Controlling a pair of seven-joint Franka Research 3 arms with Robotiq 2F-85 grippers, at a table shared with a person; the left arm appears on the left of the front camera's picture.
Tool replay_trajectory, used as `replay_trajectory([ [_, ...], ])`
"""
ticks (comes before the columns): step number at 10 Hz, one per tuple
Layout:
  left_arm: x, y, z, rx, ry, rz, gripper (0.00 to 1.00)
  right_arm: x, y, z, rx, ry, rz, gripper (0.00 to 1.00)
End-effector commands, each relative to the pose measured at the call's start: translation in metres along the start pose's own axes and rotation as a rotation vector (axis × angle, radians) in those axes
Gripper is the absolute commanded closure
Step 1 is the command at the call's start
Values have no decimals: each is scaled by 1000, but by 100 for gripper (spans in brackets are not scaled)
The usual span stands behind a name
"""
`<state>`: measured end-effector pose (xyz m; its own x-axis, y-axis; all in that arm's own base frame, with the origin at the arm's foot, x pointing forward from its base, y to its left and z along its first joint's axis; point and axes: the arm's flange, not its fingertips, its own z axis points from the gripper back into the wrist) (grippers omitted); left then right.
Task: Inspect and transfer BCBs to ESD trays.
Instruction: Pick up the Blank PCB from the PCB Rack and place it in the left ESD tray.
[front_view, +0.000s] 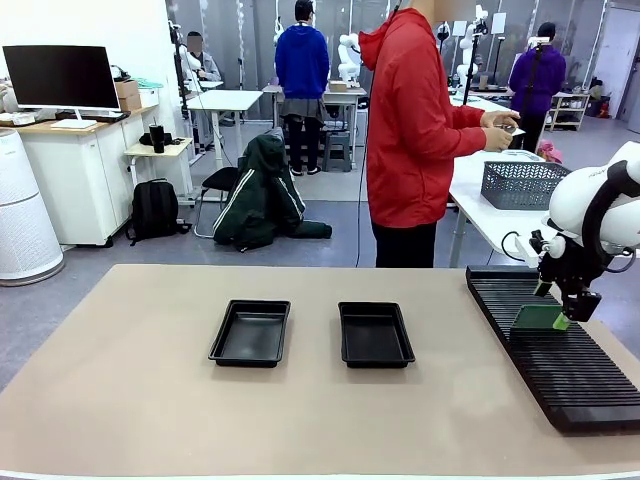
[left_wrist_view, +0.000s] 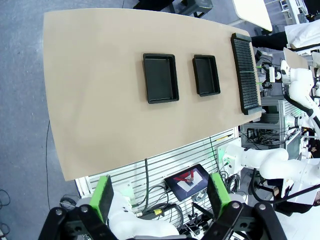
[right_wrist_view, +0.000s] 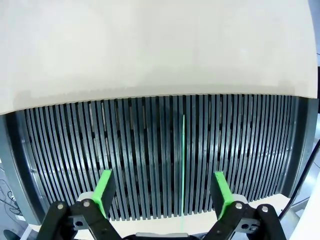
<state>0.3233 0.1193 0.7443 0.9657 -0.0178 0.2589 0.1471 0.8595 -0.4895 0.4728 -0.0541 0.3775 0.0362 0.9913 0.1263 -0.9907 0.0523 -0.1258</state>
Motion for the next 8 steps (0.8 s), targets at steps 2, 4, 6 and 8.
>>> replay_trajectory([
  [2,0,0,-1,-8,-2,1,0,-1,-7,-4,-40,25,22,0],
  [4,0,0,-1,-8,-2,1,0,-4,-12,-9,-68,38,67,0],
  [6,0,0,-1,-8,-2,1,0,-7,-11,-12,-69,46,77,0],
  [8,0,0,-1,-8,-2,1,0,-12,-11,-13,-73,42,82,0],
])
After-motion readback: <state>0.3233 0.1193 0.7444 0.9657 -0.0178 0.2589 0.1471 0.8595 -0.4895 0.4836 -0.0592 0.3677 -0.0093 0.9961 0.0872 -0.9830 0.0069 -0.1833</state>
